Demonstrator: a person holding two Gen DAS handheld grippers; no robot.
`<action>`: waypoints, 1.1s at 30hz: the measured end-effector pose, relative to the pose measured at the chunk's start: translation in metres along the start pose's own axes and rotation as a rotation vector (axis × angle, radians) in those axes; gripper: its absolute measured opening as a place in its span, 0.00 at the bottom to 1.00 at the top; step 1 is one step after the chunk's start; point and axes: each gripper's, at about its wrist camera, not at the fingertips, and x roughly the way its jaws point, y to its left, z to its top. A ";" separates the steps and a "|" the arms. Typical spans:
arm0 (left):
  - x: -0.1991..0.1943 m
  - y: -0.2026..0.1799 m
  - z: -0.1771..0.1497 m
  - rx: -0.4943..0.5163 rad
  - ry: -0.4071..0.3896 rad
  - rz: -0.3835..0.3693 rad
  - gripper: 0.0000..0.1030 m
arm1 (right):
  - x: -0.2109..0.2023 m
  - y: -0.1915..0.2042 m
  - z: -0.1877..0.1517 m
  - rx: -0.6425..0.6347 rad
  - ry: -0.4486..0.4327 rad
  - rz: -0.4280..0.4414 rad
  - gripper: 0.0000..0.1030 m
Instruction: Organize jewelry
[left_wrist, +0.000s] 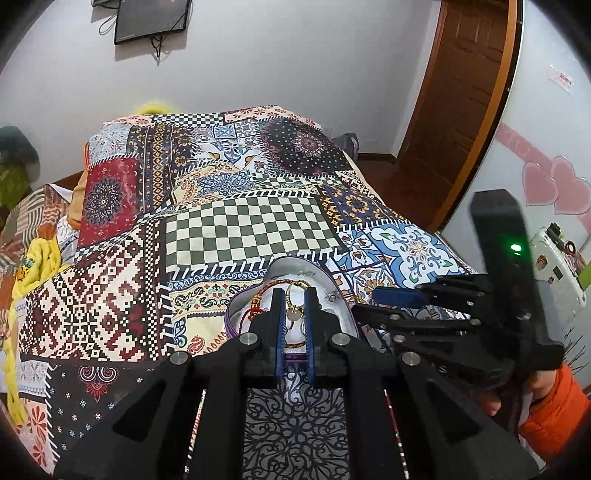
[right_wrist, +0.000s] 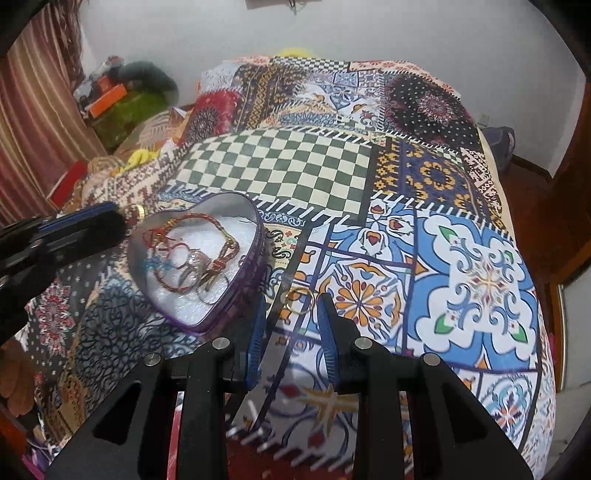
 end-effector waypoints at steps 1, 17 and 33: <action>-0.001 0.000 0.000 0.000 -0.002 -0.003 0.08 | 0.002 0.000 0.000 -0.001 0.005 -0.002 0.25; -0.004 0.002 -0.004 -0.006 -0.006 -0.005 0.08 | 0.004 0.003 -0.003 -0.010 0.002 -0.015 0.19; -0.018 0.011 0.002 -0.016 -0.036 0.009 0.08 | -0.066 0.027 0.022 -0.037 -0.191 0.038 0.19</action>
